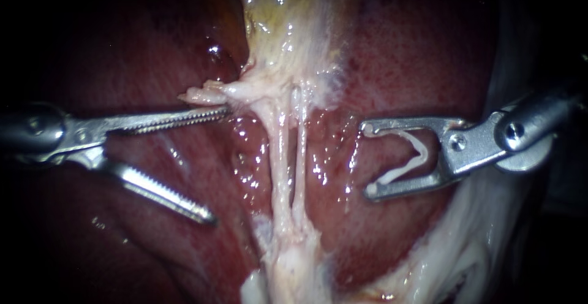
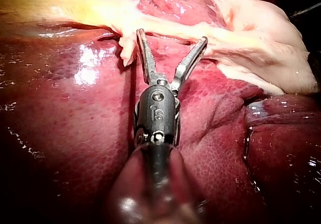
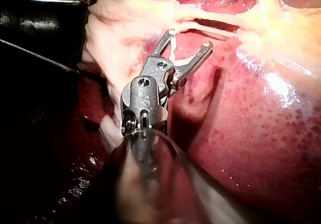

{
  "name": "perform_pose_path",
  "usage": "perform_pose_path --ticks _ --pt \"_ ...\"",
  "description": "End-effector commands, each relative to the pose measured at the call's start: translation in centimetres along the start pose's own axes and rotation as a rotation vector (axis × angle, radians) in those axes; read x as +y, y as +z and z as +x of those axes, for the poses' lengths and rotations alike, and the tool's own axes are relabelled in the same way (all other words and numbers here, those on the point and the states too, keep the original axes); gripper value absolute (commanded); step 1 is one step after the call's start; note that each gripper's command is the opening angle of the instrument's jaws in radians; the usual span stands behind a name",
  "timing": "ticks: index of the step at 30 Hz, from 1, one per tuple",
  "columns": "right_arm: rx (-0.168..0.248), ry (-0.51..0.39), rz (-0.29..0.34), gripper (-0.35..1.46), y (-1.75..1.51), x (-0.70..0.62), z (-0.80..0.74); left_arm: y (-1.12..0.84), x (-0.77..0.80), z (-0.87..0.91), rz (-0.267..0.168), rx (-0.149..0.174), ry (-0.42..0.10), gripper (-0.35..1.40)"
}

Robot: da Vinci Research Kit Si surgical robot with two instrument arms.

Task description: Grabbing gallbladder

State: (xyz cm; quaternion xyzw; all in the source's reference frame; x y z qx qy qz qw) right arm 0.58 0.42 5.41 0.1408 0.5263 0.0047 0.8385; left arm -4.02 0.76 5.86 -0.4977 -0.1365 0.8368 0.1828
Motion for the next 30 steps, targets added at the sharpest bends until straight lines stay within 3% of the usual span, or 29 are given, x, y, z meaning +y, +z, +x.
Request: perform_pose_path --ticks 1,9,16,21,30 --pt "0.000 0.000 0.000 0.50 0.00 0.00 0.00 -0.03 -0.02 0.03 0.003 -0.005 -0.001 1.11" --pt "0.000 0.000 0.000 0.50 0.00 0.00 0.00 -0.25 -0.45 0.28 0.042 -0.032 -0.043 1.08" --pt "0.000 0.000 0.000 0.50 0.00 0.00 0.00 -0.06 -0.80 0.06 0.049 -0.070 -0.070 0.89" --pt "0.000 0.000 0.000 0.50 0.01 0.00 -0.01 -0.01 -0.86 -0.06 0.052 -0.101 -0.111 0.76" --pt "0.000 0.000 -0.001 0.50 0.01 0.00 -0.01 -0.03 -0.83 -0.03 0.058 -0.102 -0.207 0.19"
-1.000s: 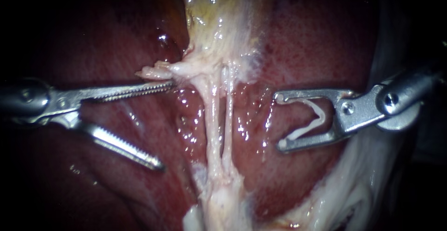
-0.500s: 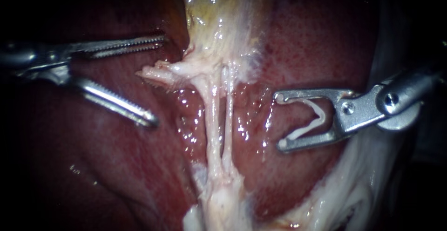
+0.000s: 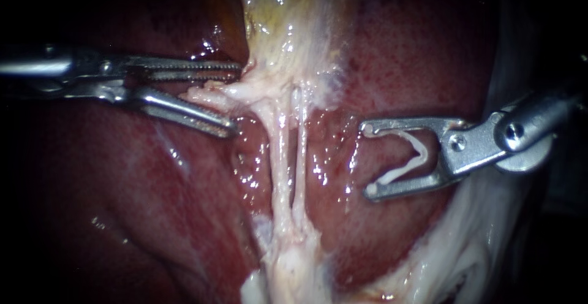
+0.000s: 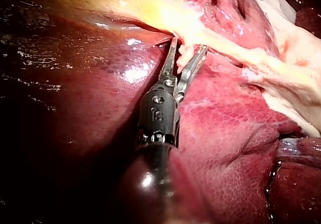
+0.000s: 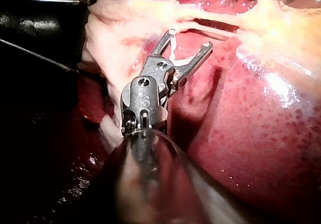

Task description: Grabbing gallbladder

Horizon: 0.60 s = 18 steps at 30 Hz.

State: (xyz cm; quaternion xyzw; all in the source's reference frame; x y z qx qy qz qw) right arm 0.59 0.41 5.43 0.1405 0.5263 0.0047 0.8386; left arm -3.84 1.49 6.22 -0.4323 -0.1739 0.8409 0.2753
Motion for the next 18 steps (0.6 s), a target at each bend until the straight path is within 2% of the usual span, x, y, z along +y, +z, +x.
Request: perform_pose_path --ticks 1,4,6,10,14,18 --pt "0.000 0.000 0.000 0.50 0.00 0.00 0.00 -0.01 0.00 0.01 0.006 0.001 -0.004 0.10" --pt "0.000 0.000 0.000 0.50 0.00 0.00 0.00 -0.04 -0.01 0.01 0.014 -0.004 -0.034 -0.16" --pt "0.000 0.000 0.000 0.50 0.00 0.00 0.00 -0.06 0.00 0.02 0.013 -0.007 -0.034 -0.35" --pt "0.000 0.000 0.000 0.50 0.00 0.00 0.00 -0.11 0.04 0.05 0.025 -0.017 -0.048 -0.35" --pt "0.000 0.000 0.000 0.50 0.00 0.00 0.00 -0.19 0.14 0.10 0.052 -0.031 -0.086 -0.35" --pt "0.000 0.000 0.000 0.50 0.00 0.00 0.00 -0.38 0.19 0.24 0.062 -0.033 -0.120 -0.35"
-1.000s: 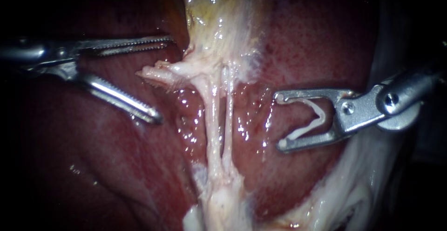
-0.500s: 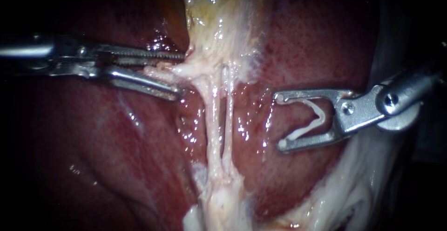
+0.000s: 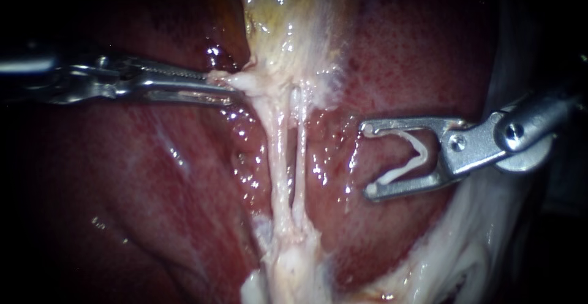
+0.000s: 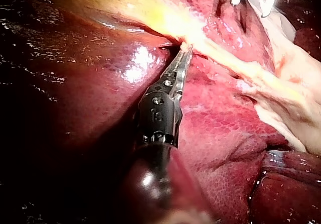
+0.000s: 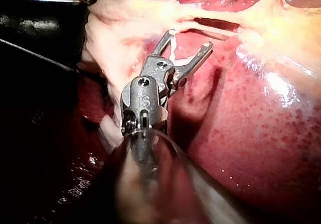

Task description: Grabbing gallbladder

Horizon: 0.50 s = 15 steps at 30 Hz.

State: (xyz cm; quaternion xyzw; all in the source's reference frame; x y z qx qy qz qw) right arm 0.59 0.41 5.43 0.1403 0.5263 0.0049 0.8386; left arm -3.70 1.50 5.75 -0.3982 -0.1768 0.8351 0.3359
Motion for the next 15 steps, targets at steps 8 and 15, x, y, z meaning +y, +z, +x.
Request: perform_pose_path --ticks 8,15 --pt "0.000 0.000 0.001 0.50 -0.01 0.00 -0.01 -0.43 -0.12 0.31 0.026 0.004 -0.047 -0.35" --pt "0.000 0.000 0.001 0.50 -0.01 0.00 -0.01 -0.43 -0.11 0.27 0.050 0.007 -0.058 -0.35"
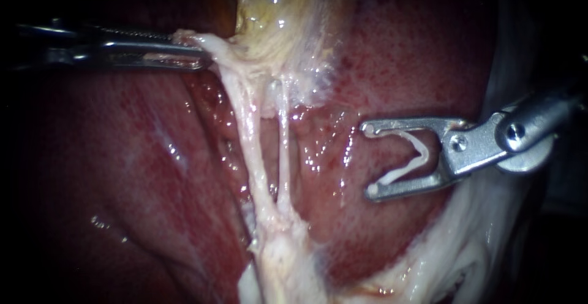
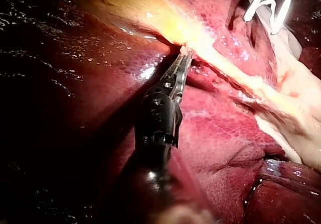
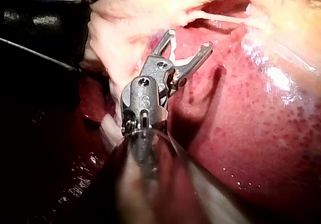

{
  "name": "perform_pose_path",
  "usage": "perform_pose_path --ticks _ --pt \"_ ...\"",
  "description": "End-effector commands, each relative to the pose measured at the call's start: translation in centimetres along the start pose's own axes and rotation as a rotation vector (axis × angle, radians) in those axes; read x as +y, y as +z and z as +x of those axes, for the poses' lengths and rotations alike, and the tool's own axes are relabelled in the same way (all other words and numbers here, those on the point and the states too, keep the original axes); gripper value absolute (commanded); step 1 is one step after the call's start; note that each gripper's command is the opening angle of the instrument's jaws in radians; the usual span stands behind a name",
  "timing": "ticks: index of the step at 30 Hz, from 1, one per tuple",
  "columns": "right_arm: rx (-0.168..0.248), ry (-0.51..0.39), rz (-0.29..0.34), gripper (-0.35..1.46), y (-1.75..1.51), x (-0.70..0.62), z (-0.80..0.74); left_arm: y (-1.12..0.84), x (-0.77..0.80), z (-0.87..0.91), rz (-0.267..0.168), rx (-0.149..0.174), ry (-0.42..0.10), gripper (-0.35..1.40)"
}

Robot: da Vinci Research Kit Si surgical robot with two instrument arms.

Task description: Grabbing gallbladder

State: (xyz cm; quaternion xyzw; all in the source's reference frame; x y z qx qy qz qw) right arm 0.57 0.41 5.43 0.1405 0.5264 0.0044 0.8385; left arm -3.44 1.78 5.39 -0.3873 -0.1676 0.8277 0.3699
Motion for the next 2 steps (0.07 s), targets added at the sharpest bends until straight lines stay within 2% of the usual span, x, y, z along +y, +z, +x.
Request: perform_pose_path --ticks 1,2 --pt "0.000 0.000 0.000 0.50 0.00 0.00 0.00 0.01 0.00 0.00 0.001 0.001 0.000 -0.35" --pt "0.000 0.000 0.000 0.50 0.00 0.00 0.00 0.01 0.00 0.00 -0.001 0.000 -0.001 -0.35"
